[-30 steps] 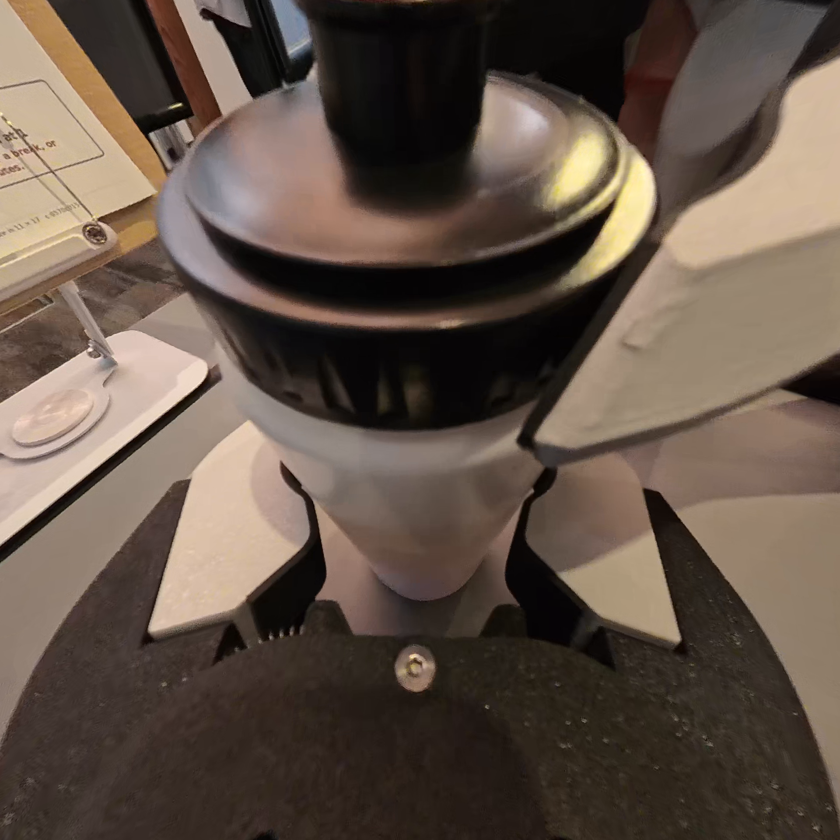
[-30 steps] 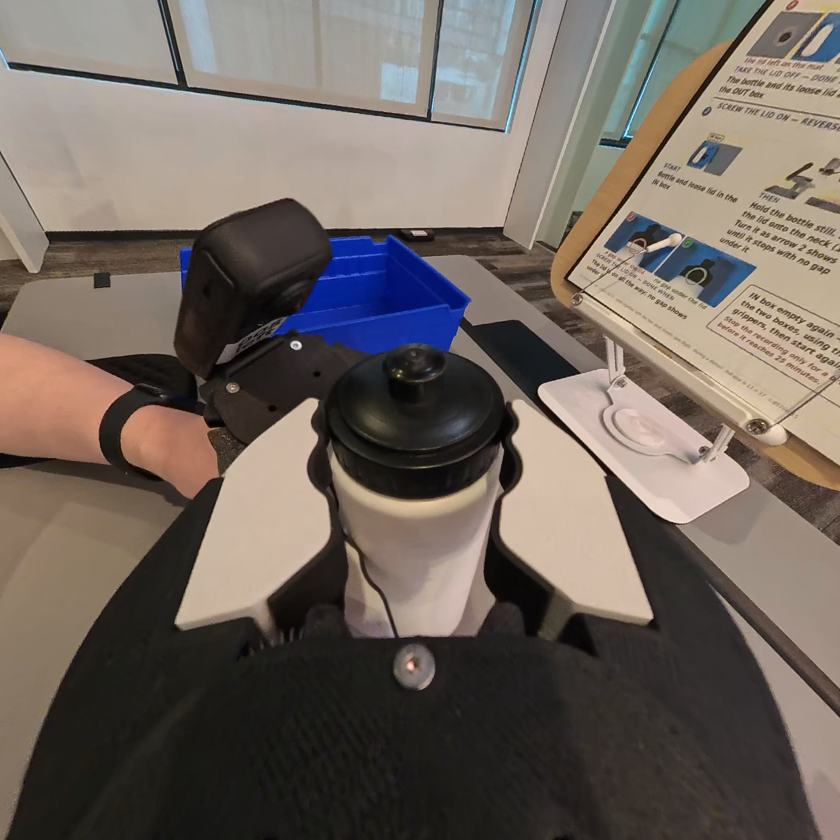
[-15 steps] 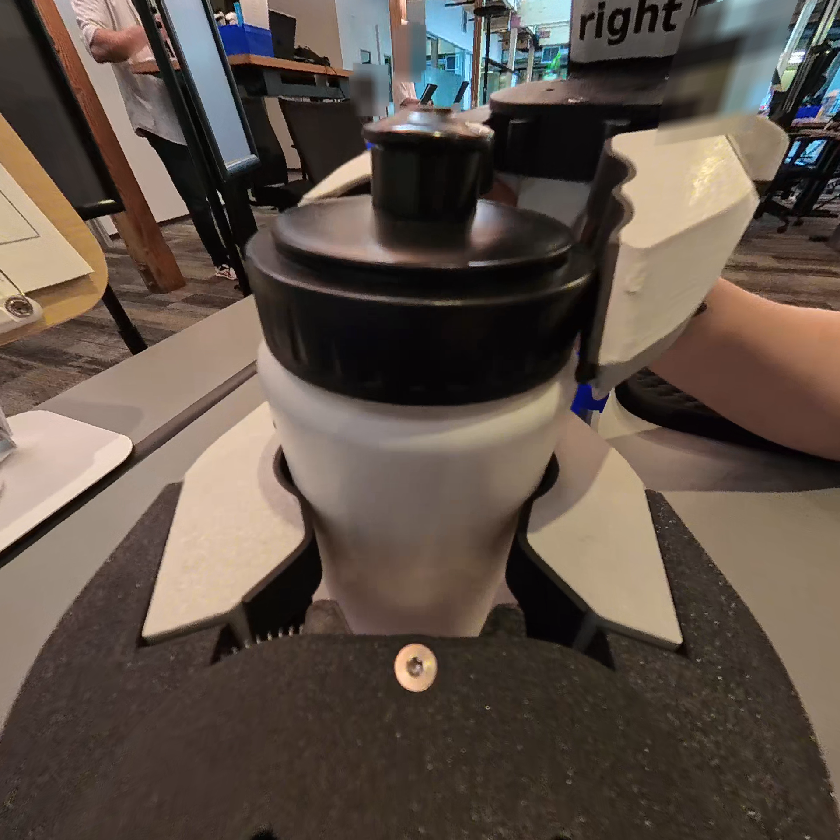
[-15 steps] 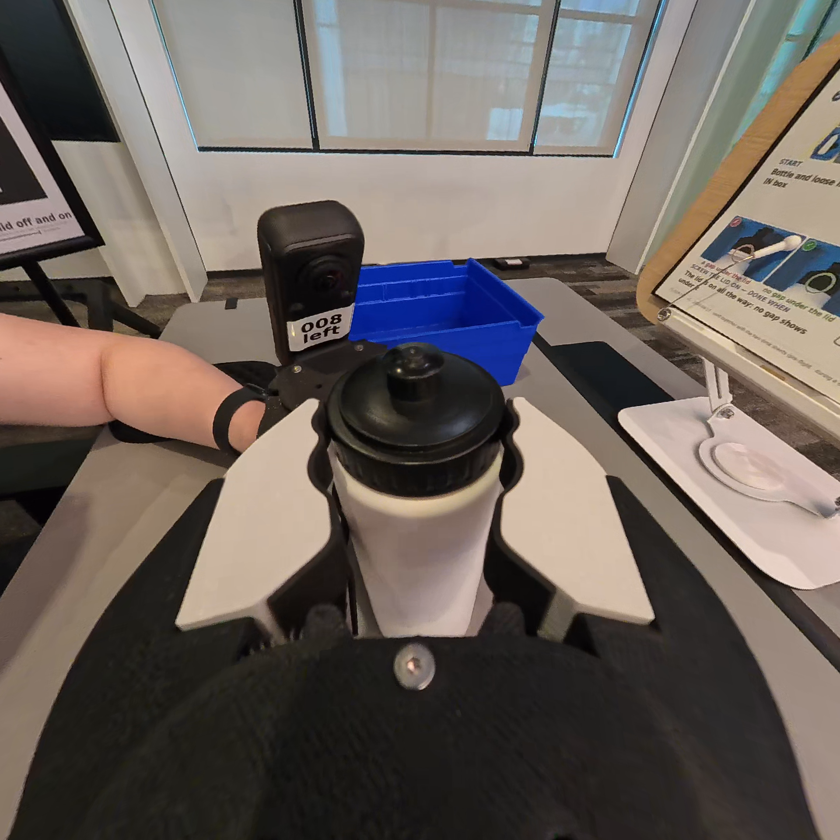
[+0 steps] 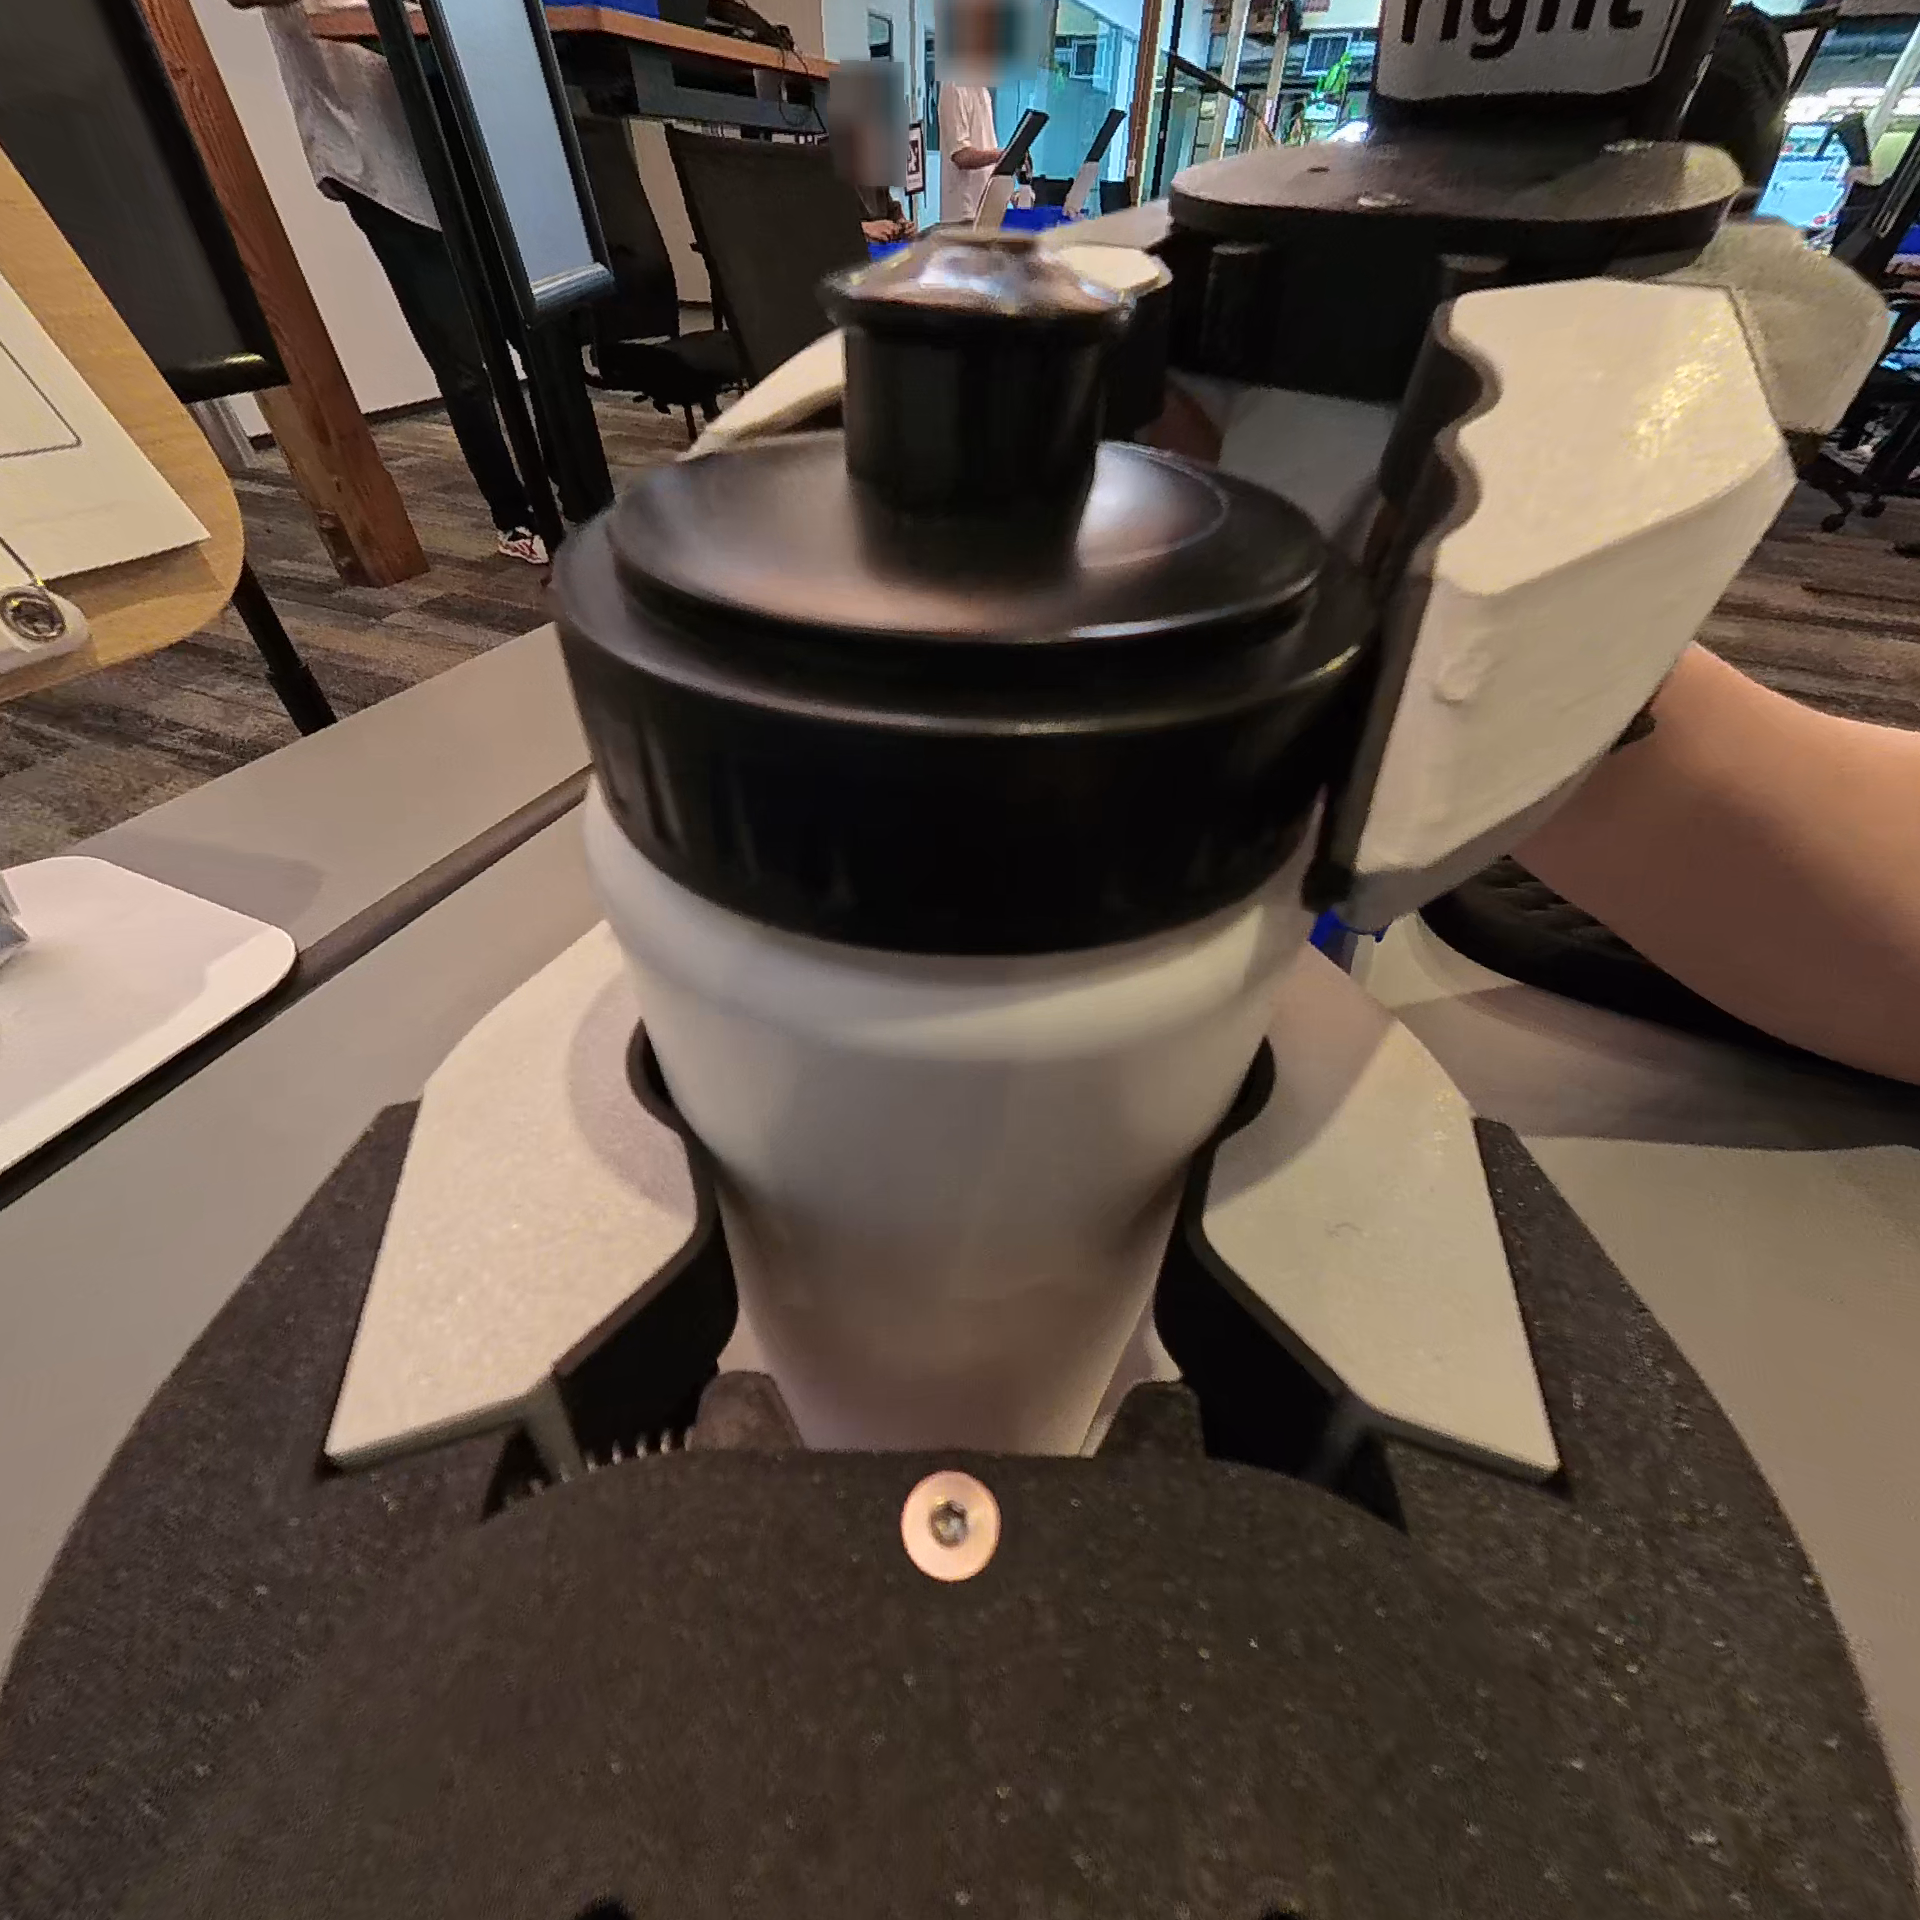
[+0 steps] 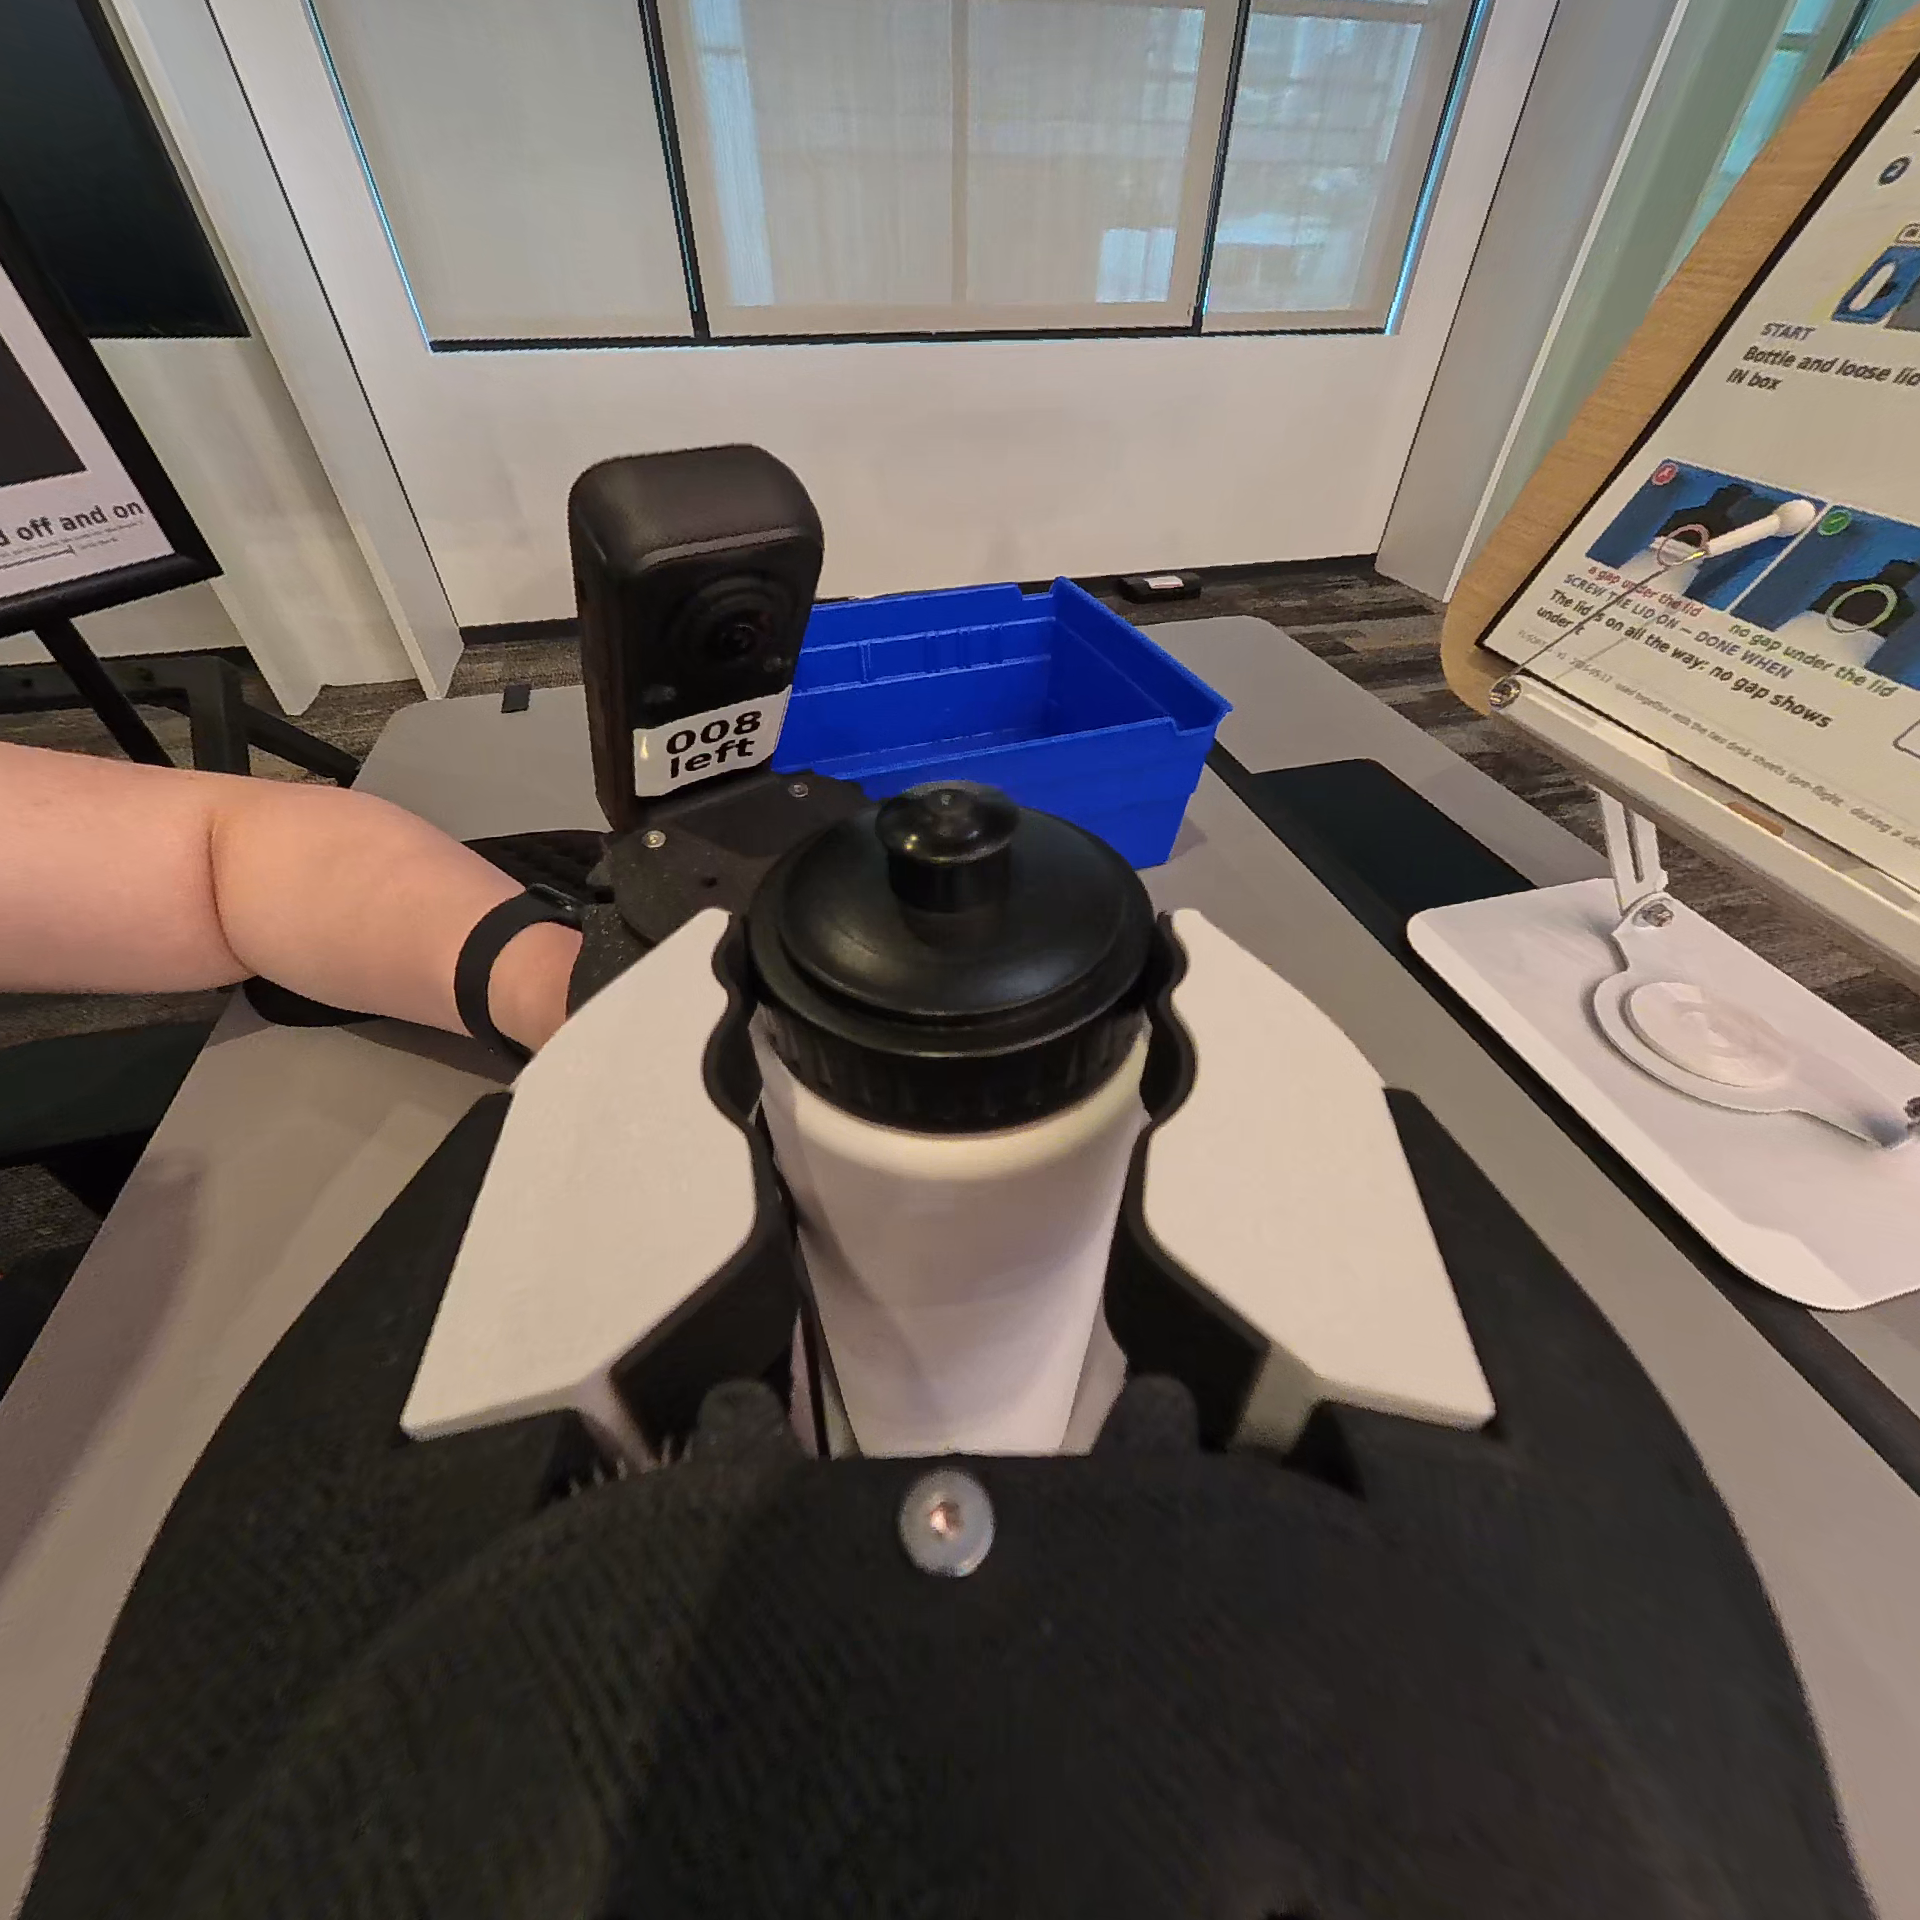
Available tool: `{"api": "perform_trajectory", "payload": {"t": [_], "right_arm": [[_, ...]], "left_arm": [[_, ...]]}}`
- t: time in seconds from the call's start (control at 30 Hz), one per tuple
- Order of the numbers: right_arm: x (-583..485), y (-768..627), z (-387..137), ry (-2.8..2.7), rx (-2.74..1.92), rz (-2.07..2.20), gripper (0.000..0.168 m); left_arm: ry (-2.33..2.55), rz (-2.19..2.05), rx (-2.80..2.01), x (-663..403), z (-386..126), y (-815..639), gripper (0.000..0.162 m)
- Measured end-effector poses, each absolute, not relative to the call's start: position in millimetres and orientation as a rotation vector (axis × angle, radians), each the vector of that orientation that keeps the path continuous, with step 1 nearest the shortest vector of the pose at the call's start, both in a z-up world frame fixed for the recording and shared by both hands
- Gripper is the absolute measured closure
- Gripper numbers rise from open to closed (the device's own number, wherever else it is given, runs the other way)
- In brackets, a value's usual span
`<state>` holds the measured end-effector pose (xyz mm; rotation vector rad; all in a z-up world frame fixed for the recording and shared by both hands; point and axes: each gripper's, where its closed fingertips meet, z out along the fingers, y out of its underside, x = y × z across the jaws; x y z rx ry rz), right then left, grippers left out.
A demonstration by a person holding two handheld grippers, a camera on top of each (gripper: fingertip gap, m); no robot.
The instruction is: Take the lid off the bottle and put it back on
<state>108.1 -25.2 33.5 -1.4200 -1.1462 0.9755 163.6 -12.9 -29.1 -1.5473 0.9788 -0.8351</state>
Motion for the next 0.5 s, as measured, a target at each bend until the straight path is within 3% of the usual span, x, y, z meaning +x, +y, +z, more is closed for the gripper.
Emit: {"api": "perform_trajectory", "payload": {"t": [0.5], "right_arm": [[110.6,-18.4,35.4,-1.088,-1.442,0.952,0.095]], "left_arm": [[0.942,-0.757,-1.548,156.1,-32.3,-4.1,0.059]]}}
